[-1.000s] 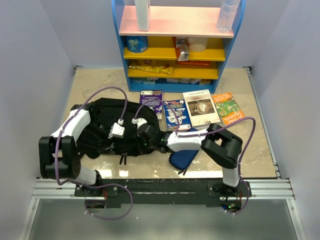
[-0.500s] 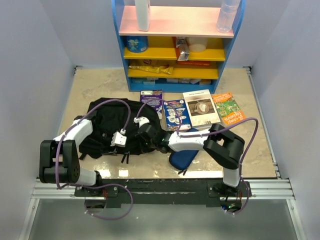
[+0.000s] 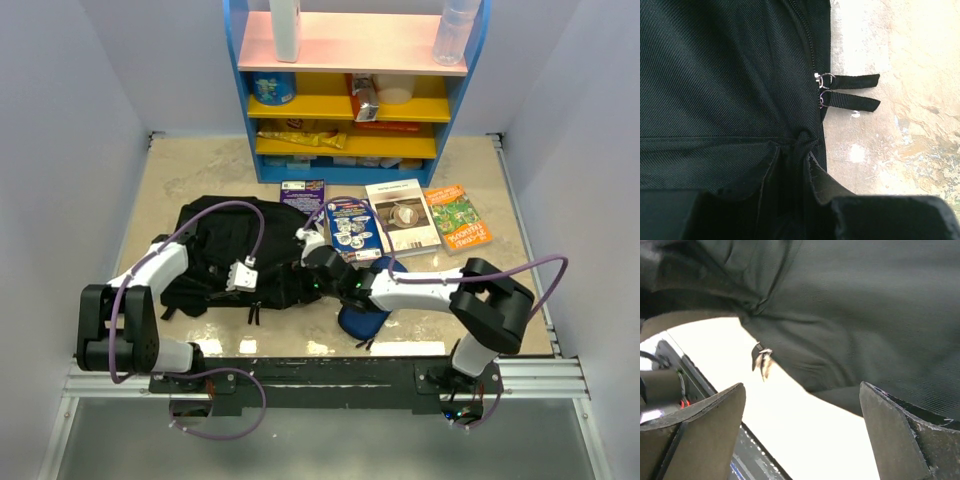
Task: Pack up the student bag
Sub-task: Unzip the student bag at the center of the board.
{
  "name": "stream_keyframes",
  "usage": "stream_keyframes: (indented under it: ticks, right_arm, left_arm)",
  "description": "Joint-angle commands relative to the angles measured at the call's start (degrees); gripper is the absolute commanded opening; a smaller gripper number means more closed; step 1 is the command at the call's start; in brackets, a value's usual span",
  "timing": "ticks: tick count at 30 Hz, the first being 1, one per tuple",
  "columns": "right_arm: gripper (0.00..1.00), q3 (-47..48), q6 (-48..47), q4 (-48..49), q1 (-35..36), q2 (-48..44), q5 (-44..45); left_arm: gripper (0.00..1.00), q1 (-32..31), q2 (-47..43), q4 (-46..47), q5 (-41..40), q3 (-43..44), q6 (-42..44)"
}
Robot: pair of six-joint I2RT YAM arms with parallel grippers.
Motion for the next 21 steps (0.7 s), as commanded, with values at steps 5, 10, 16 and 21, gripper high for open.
stream_keyframes:
  ticks: [5,10,16,21]
  right_arm:
    - [0.98,-0.7,1.2,-0.9,1.8,-3.5,5.2]
    - [0.60,10.1,-1.6,-8.8,8.4,0.3,8.3]
    - [0.44,12.8,-0.9,-10.2,9.6,6.0,5.9]
    - [0.43,10.9,-0.1,-9.3,9.6,7.8,4.8]
  left_arm:
    - [0.17,-1.4,1.3,1.9,1.4,1.5,-0.9]
    - [0.17,-1.8,2.1,1.6,2.2,2.6,-1.4]
    - [0.17,-2.2,3.4,0.6,2.3,4.4,-1.2]
    - [0.16,-2.1,3.8,-0.8,3.4,5.3,-1.2]
